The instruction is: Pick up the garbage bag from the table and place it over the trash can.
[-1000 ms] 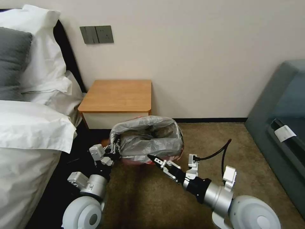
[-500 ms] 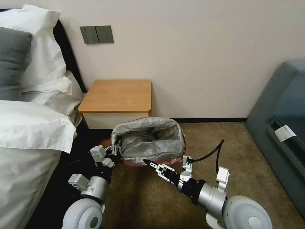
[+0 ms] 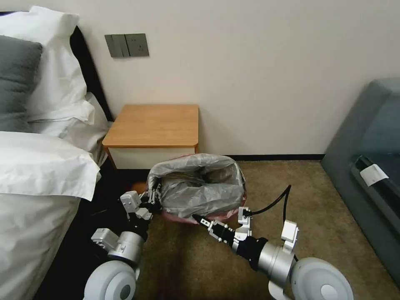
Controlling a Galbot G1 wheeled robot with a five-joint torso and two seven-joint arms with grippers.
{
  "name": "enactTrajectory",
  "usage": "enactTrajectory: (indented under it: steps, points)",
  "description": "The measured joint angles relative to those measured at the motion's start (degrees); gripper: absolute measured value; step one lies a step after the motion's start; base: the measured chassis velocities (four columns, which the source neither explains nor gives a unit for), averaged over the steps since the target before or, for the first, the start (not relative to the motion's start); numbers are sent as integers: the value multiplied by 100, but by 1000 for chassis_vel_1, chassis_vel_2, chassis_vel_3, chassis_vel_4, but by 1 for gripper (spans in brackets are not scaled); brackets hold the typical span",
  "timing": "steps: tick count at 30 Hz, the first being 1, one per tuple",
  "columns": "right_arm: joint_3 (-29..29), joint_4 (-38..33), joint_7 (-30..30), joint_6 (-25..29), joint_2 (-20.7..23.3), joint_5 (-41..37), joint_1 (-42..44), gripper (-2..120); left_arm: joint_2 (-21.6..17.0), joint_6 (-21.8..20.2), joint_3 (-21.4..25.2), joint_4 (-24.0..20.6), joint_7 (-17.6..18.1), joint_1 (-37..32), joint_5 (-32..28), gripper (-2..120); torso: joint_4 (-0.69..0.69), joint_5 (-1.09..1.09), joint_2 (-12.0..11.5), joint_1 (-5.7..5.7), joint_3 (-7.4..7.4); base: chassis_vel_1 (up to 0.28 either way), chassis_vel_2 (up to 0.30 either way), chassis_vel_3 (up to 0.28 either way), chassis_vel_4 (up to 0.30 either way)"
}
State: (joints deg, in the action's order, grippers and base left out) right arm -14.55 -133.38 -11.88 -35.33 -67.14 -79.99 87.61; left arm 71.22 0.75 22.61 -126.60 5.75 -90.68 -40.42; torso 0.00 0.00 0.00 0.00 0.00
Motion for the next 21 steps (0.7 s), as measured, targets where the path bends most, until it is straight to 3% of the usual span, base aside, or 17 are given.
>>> enactTrajectory:
  steps: [21]
  points:
    - [-114,815,729,219,-206,1406,-84,0,4,-118,32,-212,13,-165,-228,6,0,0,0,0,0,0,0,0,0]
